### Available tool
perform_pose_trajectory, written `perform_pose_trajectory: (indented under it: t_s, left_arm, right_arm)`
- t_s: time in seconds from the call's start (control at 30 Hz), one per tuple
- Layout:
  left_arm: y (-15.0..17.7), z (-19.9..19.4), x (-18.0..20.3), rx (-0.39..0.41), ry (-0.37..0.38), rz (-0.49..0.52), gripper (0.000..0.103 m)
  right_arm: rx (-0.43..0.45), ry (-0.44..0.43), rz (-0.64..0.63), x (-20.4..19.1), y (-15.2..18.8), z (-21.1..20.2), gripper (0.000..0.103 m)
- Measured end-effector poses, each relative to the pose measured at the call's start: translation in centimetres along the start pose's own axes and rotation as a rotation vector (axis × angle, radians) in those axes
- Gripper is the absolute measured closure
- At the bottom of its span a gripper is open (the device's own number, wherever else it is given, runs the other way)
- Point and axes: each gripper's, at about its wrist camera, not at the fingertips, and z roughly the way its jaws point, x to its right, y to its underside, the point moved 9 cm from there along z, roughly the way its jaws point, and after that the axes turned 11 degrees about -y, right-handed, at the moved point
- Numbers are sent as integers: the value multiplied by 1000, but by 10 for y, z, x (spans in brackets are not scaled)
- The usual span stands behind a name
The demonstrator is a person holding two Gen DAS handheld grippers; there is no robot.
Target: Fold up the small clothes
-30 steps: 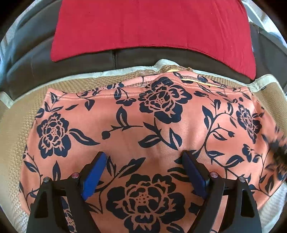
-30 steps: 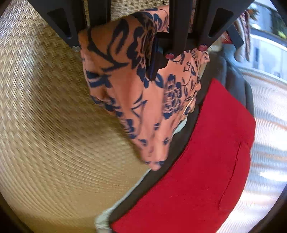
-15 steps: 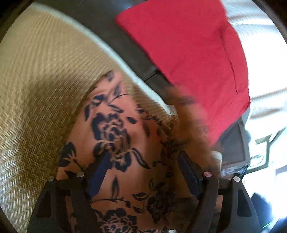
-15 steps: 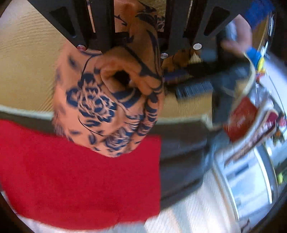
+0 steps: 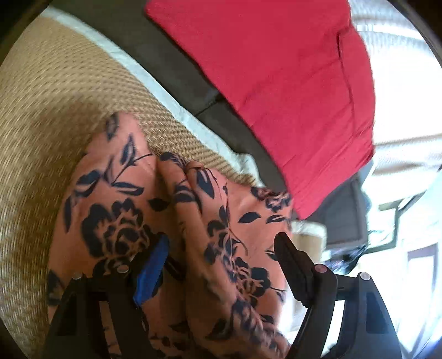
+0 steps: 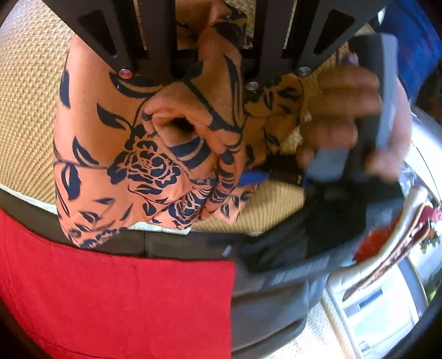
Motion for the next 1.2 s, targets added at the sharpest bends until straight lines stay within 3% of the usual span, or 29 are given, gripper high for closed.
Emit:
perform_pose_trajectory:
  t_s: [0.03, 0.07, 0.1, 0.17, 0.23, 0.33, 0.4, 0.53, 0.6, 0.9, 1.0, 1.2]
  left_arm:
    - [-2, 8, 2, -10, -41, 36, 26]
    - [-4, 16, 3, -18, -81, 66, 52]
    - [-5, 22, 5, -41, -100, 102, 88]
    - [-10, 23, 12, -47, -126, 168, 87]
    - [-16, -6, 36, 42, -80, 280, 88]
    - [-24, -42, 40, 141, -20, 355, 88]
    - [-28, -32, 11, 108, -62, 344, 88]
    - [-28, 7, -43, 18, -188, 326, 88]
    - [-31, 3, -45, 22, -148, 308, 87]
    - [-39, 8, -56, -16, -113, 305, 84]
    - [-42, -1, -58, -18, -141, 339, 85]
    - [-43, -6, -59, -18, -174, 322, 81]
  right_arm:
    - [-1, 15, -18, -2, 2, 1, 90]
    - [-2, 25, -32, -4, 3, 1, 90]
    - [0, 31, -42, -8, -2, 0, 90]
    - [7, 49, -75, -16, -11, -6, 90]
    - [34, 63, -108, -28, -14, -22, 90]
    - [83, 80, -170, -49, -25, -35, 90]
    - [74, 107, -220, -61, -25, -26, 90]
    - [-61, 134, -257, -64, -4, 39, 90]
    - [-82, 157, -272, -66, 5, 55, 88]
    - [-51, 199, -352, -100, 15, 55, 73]
    - [-12, 224, -425, -119, 27, 57, 64]
    - [6, 245, -475, -128, 42, 66, 64]
